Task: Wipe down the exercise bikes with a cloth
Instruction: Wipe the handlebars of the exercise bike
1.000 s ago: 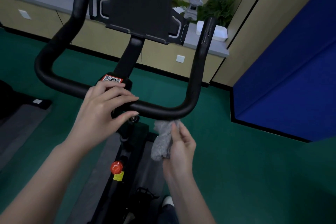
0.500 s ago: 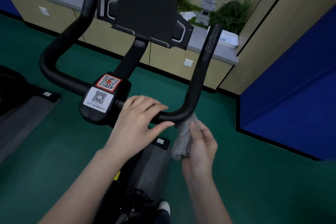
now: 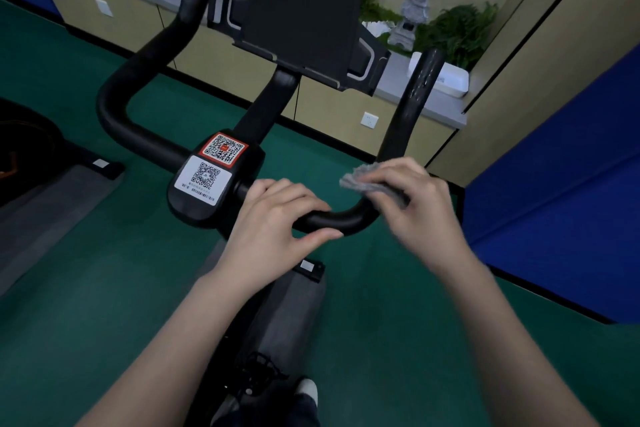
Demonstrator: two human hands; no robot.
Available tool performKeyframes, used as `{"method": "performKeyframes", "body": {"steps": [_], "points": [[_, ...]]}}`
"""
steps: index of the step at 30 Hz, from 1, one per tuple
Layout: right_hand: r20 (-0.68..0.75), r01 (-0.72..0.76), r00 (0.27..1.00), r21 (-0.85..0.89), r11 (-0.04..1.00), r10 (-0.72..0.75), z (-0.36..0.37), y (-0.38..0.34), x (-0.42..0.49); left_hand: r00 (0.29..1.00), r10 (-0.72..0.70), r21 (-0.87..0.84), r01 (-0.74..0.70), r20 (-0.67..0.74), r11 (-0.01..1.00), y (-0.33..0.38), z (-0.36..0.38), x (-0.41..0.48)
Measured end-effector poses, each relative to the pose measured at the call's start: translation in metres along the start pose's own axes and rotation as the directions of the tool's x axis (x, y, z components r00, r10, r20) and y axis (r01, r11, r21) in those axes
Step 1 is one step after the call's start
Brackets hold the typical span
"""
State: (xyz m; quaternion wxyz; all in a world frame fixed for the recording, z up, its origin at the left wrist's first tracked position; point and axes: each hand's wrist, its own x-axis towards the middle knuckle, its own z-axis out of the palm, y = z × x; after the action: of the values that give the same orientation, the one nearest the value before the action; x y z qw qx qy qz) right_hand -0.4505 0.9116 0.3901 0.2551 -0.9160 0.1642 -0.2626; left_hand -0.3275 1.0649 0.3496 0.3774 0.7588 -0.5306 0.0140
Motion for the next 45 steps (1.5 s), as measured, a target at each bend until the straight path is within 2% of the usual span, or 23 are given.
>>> {"method": "performKeyframes", "body": {"steps": [3, 5, 7, 9, 13, 15, 17, 19, 21, 24, 25, 28, 29, 30, 31, 33, 34, 36, 38, 40, 42, 45], "points": [[0.050, -0.024, 0.998, -0.086, 0.996, 0.029, -0.014, 0.001, 0.021, 1.000, 0.000, -0.012, 0.000, -0.007, 1.000, -0.001, 0.000, -0.001], [0.179, -0.045, 0.982, -0.121, 0.992, 0.066, -0.015, -0.003, 0.030, 1.000, -0.004, -0.012, 0.004, -0.008, 1.000, -0.001, 0.000, -0.001], [0.412, 0.007, 0.909, -0.166, 0.986, 0.063, -0.015, -0.009, 0.039, 1.000, -0.006, -0.005, 0.006, -0.010, 1.000, 0.000, 0.001, -0.001], [0.567, 0.048, 0.820, -0.208, 0.977, 0.080, -0.018, -0.014, 0.055, 1.000, -0.005, -0.004, 0.005, -0.014, 1.000, 0.000, 0.001, -0.001], [0.626, 0.023, 0.755, -0.326, 0.945, 0.197, -0.017, -0.017, 0.089, 1.000, -0.011, -0.017, 0.011, -0.012, 1.000, -0.001, 0.000, -0.001], [0.726, -0.008, 0.630, -0.349, 0.937, 0.276, -0.010, -0.024, 0.095, 1.000, -0.011, -0.010, 0.011, -0.002, 1.000, -0.001, 0.000, -0.001], [0.837, 0.013, 0.455, -0.348, 0.938, 0.304, 0.000, -0.031, 0.097, 1.000, -0.008, -0.011, 0.008, 0.004, 1.000, -0.001, -0.001, -0.001], [0.871, 0.059, 0.373, -0.366, 0.929, 0.319, 0.009, -0.034, 0.102, 1.000, -0.010, -0.018, 0.010, 0.004, 1.000, -0.001, -0.002, -0.001], [0.864, 0.059, 0.364, -0.395, 0.917, 0.349, 0.011, -0.033, 0.110, 1.000, -0.015, -0.019, 0.015, 0.004, 1.000, -0.001, -0.002, -0.001], [0.806, 0.057, 0.454, -0.452, 0.890, 0.380, 0.007, -0.030, 0.117, 1.000, -0.020, -0.020, 0.020, 0.008, 1.000, -0.001, -0.002, 0.000], [0.798, 0.054, 0.474, -0.449, 0.892, 0.373, 0.007, -0.030, 0.115, 1.000, -0.022, -0.022, 0.023, 0.009, 1.000, -0.001, -0.002, 0.000], [0.825, 0.077, 0.473, -0.389, 0.918, 0.310, 0.003, -0.029, 0.105, 1.000, -0.026, -0.025, 0.027, 0.015, 0.999, -0.001, -0.002, 0.000], [0.816, 0.082, 0.507, -0.367, 0.927, 0.278, 0.000, -0.026, 0.100, 1.000, -0.026, -0.025, 0.027, 0.016, 0.999, -0.001, -0.002, 0.000], [0.777, 0.084, 0.584, -0.346, 0.934, 0.235, -0.004, -0.022, 0.095, 0.999, -0.027, -0.025, 0.028, 0.016, 0.999, -0.001, -0.001, 0.000], [0.701, 0.081, 0.690, -0.324, 0.943, 0.182, -0.008, -0.016, 0.089, 0.999, -0.029, -0.026, 0.029, 0.016, 0.999, -0.001, -0.001, 0.000], [0.469, 0.029, 0.878, -0.259, 0.965, 0.100, -0.011, -0.004, 0.071, 0.999, -0.032, -0.027, 0.032, 0.013, 0.999, 0.000, 0.000, 0.000], [0.347, -0.010, 0.934, -0.208, 0.978, 0.083, -0.009, 0.000, 0.058, 0.999, -0.032, -0.026, 0.032, 0.010, 0.999, 0.000, 0.000, 0.000], [0.136, -0.031, 0.990, -0.093, 0.995, 0.044, -0.001, 0.003, 0.033, 0.999, -0.034, -0.023, 0.034, 0.005, 0.999, 0.000, 0.001, 0.001], [-0.043, -0.002, 0.999, -0.003, 1.000, 0.002, 0.008, 0.006, 0.014, 0.999, -0.038, -0.022, 0.038, 0.004, 0.999, 0.000, 0.001, 0.001], [-0.222, 0.000, 0.975, 0.060, 0.998, 0.013, 0.014, 0.012, 0.004, 0.999, -0.041, -0.028, 0.041, 0.002, 0.999, 0.001, 0.001, 0.002], [-0.378, -0.068, 0.917, 0.171, 0.983, 0.129, 0.021, 0.016, 0.001, 0.999, -0.042, -0.035, 0.042, 0.001, 0.999, 0.001, 0.001, 0.002], [-0.482, -0.167, 0.797, 0.403, 0.900, 0.364, 0.037, 0.010, -0.006, 0.999, -0.048, -0.049, 0.048, 0.007, 0.998, 0.002, 0.000, 0.001]]}}
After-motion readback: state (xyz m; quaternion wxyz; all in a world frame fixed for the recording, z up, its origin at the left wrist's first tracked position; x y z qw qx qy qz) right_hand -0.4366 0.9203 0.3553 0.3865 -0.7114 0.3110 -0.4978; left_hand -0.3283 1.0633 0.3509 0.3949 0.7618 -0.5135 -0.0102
